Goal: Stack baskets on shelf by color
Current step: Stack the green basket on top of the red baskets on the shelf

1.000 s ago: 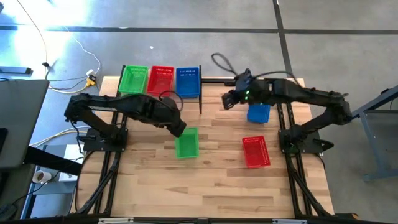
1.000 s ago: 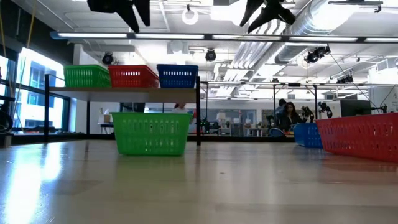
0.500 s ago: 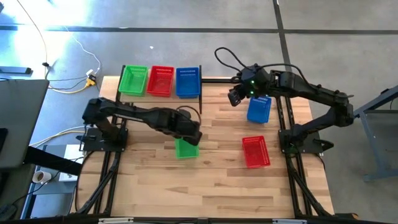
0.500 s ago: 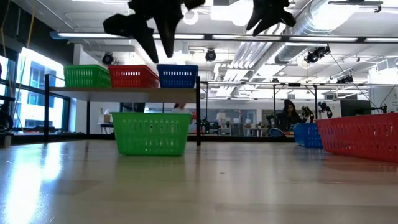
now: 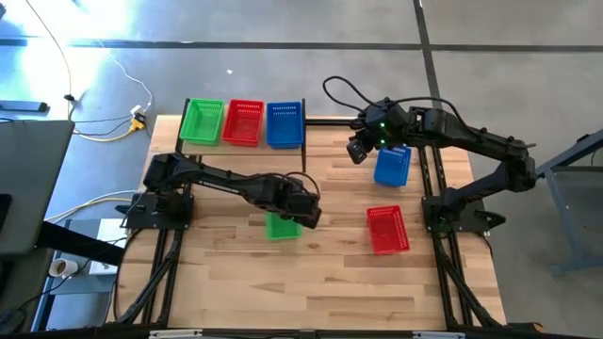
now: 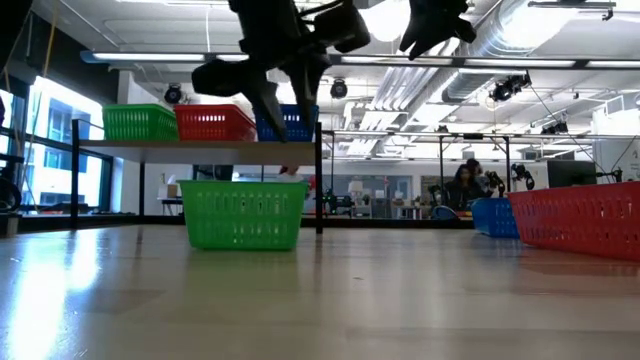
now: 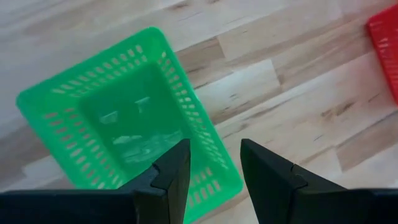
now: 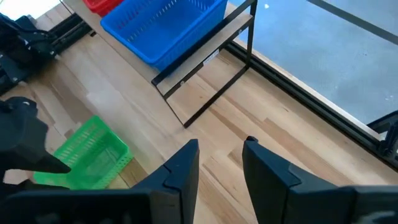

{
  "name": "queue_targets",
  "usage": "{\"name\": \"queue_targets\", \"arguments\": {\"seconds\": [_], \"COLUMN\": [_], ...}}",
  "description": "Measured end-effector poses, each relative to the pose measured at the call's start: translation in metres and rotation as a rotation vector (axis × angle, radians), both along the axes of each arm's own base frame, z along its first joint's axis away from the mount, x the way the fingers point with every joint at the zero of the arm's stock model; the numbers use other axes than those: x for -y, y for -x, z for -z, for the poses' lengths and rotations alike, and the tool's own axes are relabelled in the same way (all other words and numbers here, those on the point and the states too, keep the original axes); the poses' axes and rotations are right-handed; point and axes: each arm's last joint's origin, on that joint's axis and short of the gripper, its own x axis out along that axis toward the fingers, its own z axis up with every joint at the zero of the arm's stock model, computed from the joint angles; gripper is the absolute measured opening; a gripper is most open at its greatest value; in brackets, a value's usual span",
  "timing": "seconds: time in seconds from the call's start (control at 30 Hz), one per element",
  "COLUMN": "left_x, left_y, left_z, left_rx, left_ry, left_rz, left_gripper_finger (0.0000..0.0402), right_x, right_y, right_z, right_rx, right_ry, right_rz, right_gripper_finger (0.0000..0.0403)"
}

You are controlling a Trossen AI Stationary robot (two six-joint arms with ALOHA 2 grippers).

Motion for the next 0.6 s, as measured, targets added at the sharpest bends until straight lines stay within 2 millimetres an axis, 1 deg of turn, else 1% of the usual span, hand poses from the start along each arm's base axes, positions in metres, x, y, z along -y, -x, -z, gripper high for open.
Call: {"name": "queue_targets", "arguments": {"seconds": [0.33,0.6], "left_x": [0.0,0.001], "left_y": [-0.014,-0.022], "left_z": [0.023,0.047], "left_rx": [-0.007,-0.049], "left_ry": [0.007,0.021], "left_rz": [-0.036,-0.049], "left_gripper_finger": [0.0131,0.0131], "right_x": [0.0,0.0], "right_y": [0.0,0.001], "right_z": [0.001,0.002], "right_rx": [-0.015,-0.031], "right_ry": [0.009,0.004], "right_rz": [-0.013,-0.013], "right_gripper_finger": [0.011,0.011]}}
